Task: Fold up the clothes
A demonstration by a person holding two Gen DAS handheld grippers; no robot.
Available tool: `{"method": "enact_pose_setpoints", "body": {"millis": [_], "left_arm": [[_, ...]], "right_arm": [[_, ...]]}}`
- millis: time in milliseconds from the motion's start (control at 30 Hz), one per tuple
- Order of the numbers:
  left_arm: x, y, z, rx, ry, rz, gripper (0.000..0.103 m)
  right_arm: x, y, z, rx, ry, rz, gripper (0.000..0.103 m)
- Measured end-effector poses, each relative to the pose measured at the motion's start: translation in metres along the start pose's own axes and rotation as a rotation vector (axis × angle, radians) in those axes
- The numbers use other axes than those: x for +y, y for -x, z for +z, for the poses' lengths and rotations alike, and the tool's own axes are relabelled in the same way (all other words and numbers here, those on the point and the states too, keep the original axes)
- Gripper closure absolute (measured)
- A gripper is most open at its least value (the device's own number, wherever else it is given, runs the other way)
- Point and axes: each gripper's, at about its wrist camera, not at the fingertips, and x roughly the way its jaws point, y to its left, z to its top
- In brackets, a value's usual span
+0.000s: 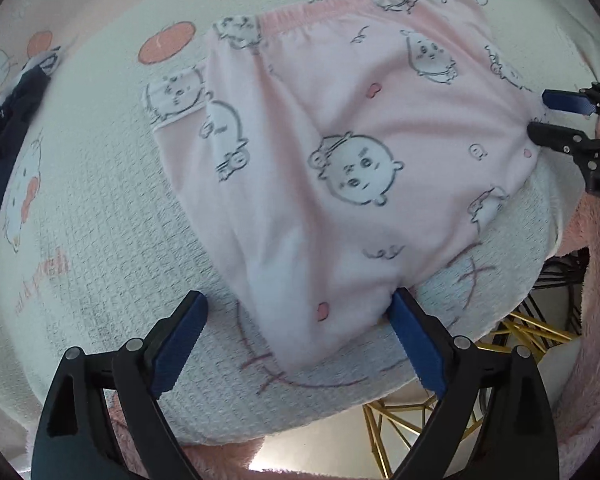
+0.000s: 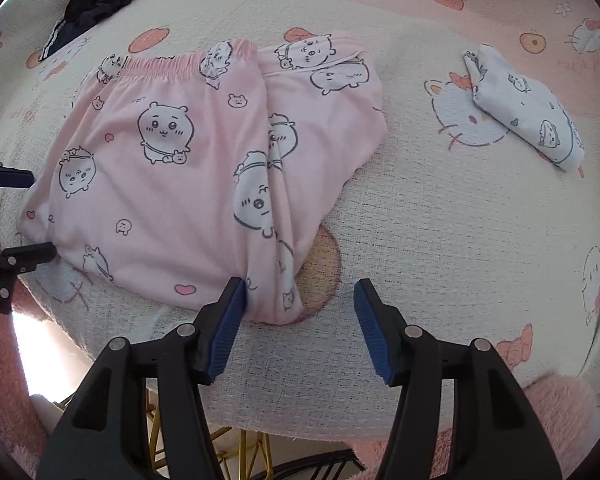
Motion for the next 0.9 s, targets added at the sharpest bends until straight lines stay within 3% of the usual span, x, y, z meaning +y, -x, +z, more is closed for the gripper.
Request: {"method": "enact_pose_setpoints", "body": {"millis": [67, 133, 267, 400, 467, 500, 633, 900], "left_arm": [[0.011, 0.006, -0.005, -0.001, 0.043, 0.016, 0.009], [0.012, 0.021, -0.009, -0.046, 0.063, -0.024, 0.009], [0.003, 0.048, -0.004, -0.120, 0.039, -0.093, 0.009], [-0.040, 0.044, 0.032, -0.180, 0.034, -0.111, 0.009], [-0.075, 0.030, 0.054, -0.168, 0.032, -0.136, 0.009], [-0.075, 0.013, 0.048, -0.146, 0.034, -0.130, 0.010], [-0.083, 0.001, 0.042, -0.126, -0.021, -0.056, 0.010], [-0.047, -0.001, 0.021, -0.059, 0.065, -0.026, 0.005]], "right_arm": [[0.001, 0.006, 0.003, -0.020, -0.001, -0.025, 0.046], [0.002, 0.015, 0.007, -0.049, -0.001, -0.039, 0.048], [0.019, 0.024, 0.012, -0.088, 0.010, 0.059, 0.047], [0.063, 0.010, 0.023, -0.081, 0.045, 0.122, 0.047], [0.074, 0.002, 0.023, -0.072, 0.074, 0.158, 0.047], [0.078, -0.005, 0.021, -0.062, 0.088, 0.158, 0.052], [0.084, -0.019, 0.015, -0.050, 0.124, 0.106, 0.053], [0.077, -0.015, 0.011, -0.067, 0.102, 0.055, 0.053]]}}
